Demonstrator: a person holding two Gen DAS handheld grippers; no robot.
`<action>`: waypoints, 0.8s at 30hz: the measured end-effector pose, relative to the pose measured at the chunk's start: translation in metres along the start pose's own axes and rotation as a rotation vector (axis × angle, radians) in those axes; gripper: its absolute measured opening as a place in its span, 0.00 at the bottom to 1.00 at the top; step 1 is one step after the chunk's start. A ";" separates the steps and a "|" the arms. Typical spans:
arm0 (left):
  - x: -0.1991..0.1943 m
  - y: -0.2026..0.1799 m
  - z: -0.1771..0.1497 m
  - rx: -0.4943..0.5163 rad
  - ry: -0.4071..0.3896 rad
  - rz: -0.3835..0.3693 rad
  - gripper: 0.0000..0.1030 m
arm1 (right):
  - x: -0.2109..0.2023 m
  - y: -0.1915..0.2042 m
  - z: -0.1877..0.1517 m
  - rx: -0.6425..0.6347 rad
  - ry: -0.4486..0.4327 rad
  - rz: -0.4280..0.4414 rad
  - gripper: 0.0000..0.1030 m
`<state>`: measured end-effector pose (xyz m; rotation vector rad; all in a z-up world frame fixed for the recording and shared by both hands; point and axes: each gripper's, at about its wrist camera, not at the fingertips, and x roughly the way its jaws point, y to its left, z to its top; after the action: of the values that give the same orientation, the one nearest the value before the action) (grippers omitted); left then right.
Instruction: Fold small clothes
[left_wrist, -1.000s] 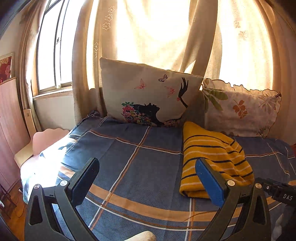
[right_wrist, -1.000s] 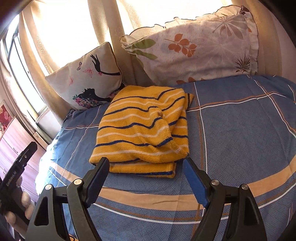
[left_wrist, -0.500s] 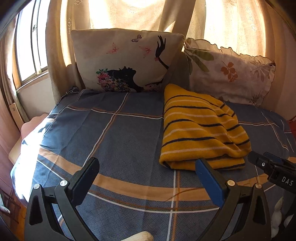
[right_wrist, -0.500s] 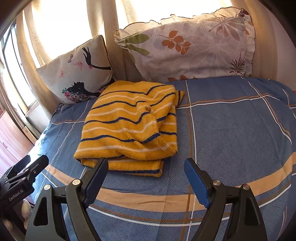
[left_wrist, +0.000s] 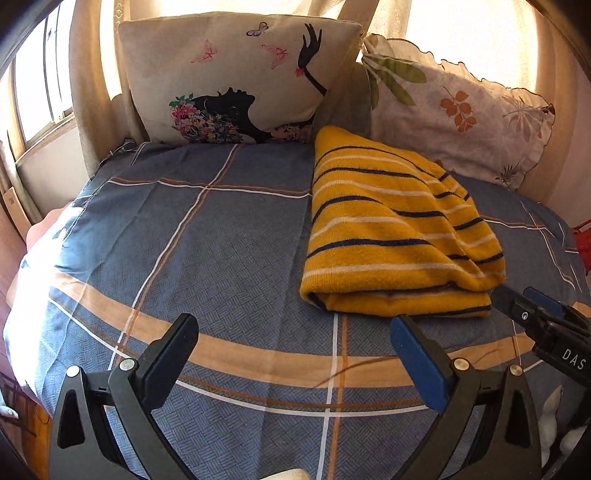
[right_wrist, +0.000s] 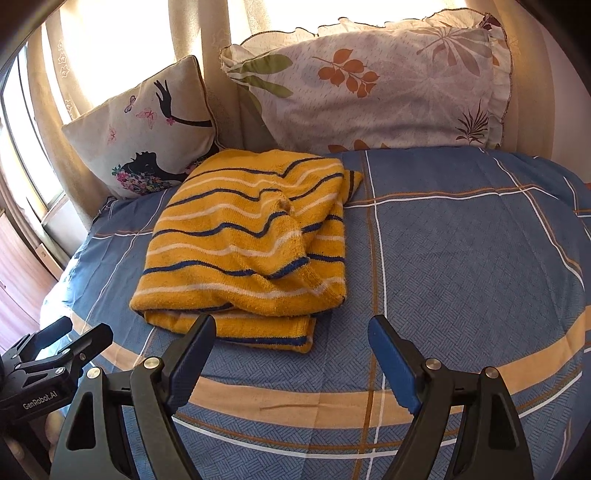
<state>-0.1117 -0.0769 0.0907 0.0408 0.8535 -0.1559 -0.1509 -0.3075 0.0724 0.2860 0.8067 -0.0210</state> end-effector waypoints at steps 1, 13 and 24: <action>0.001 0.000 -0.001 0.000 0.006 0.002 1.00 | 0.001 0.002 0.000 -0.008 0.000 -0.006 0.86; 0.013 0.006 -0.004 -0.015 0.055 0.013 1.00 | 0.004 0.005 -0.001 -0.026 0.007 -0.024 0.86; 0.016 0.011 -0.007 -0.026 0.073 0.004 1.00 | 0.007 0.014 -0.003 -0.050 0.016 -0.022 0.86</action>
<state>-0.1050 -0.0669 0.0736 0.0235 0.9284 -0.1404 -0.1466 -0.2927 0.0693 0.2304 0.8255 -0.0194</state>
